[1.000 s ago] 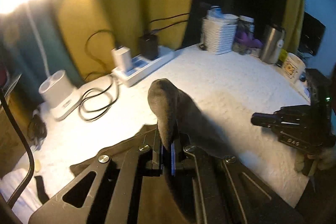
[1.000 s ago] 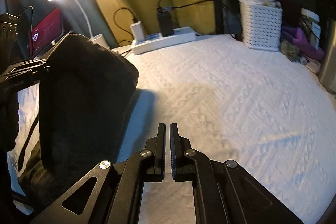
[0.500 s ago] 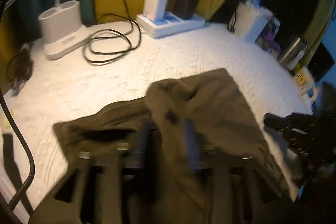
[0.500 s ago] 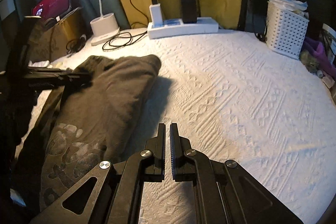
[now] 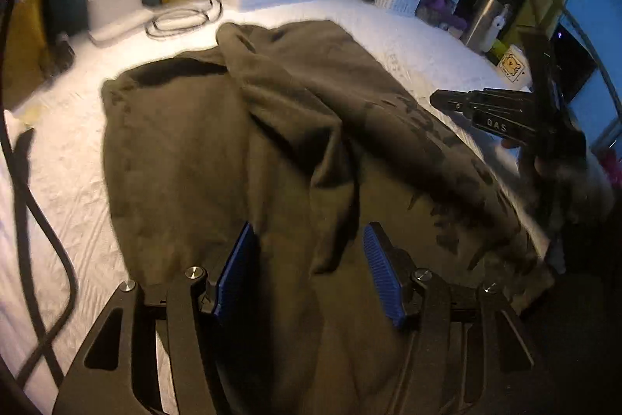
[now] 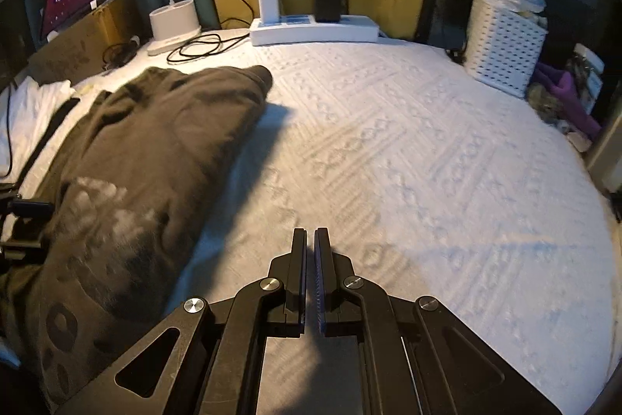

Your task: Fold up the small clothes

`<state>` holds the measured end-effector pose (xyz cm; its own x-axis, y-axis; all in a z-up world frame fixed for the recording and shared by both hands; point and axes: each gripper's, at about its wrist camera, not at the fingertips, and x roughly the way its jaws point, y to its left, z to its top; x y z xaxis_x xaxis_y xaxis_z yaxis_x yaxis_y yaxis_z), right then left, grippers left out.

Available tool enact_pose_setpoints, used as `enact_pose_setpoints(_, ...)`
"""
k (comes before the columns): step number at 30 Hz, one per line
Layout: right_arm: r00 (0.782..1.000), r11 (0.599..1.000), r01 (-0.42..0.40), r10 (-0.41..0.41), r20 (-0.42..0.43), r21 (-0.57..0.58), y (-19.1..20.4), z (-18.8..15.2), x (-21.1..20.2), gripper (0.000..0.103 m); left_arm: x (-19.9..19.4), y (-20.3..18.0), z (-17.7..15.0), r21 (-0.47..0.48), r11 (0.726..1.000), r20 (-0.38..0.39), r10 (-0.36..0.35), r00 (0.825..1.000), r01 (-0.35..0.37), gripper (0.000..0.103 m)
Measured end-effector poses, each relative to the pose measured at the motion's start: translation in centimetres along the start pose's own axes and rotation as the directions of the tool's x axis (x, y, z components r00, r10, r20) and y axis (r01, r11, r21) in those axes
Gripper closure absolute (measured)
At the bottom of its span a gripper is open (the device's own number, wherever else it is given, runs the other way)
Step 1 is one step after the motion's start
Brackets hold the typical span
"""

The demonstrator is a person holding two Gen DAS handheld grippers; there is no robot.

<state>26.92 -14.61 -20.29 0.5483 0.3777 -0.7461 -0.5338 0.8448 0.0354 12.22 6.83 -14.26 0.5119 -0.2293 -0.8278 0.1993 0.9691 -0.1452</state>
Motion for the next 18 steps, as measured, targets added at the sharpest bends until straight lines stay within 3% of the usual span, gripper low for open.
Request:
enact_pose_setpoints(2, 0.999, 0.998, 0.051, -0.051, 0.007, -0.023, 0.0, -0.4, -0.2, 0.094, -0.5, -0.4, -0.8, -0.004, 1.000, 0.011, 0.016, 1.000, -0.016, 0.066)
enact_pose_setpoints(3, 0.996, 0.995, 0.089, -0.088, 0.016, -0.035, 0.0, -0.6, -0.3, 0.088, -0.5, -0.7, -1.0, 0.005, 1.000, -0.002, 0.012, 1.000, -0.012, 0.094)
enact_pose_setpoints(4, 0.991, 0.991, 0.130, -0.129, 0.023, -0.036, -0.2, -0.6, -0.4, 0.068, -0.8, -0.9, -1.4, 0.008, 1.000, 0.009, 0.029, 1.000, -0.030, 0.098)
enact_pose_setpoints(5, 0.985, 0.985, 0.171, -0.171, 0.022, -0.025, -0.5, -0.6, -0.4, 0.038, -1.1, -1.0, -1.5, 0.007, 0.999, 0.025, 0.040, 0.999, -0.040, 0.101)
enact_pose_setpoints(7, 0.980, 0.979, 0.199, -0.199, -0.001, 0.038, -1.9, -0.6, -0.4, 0.016, -2.2, -1.0, -1.8, 0.001, 0.999, 0.056, 0.046, 0.997, -0.046, 0.102)
enact_pose_setpoints(14, 0.994, 0.988, 0.090, -0.097, 0.051, 0.122, -2.6, -1.3, -2.9, 0.016, -6.9, 0.0, -3.5, -0.087, 0.995, 0.140, 0.065, 0.988, -0.053, 0.103)
enact_pose_setpoints(18, 0.996, 0.990, -0.055, 0.044, 0.084, 0.130, -0.4, -1.3, -4.5, 0.016, -6.8, 1.3, -5.0, -0.168, 0.984, 0.112, 0.086, 0.990, -0.066, 0.102)
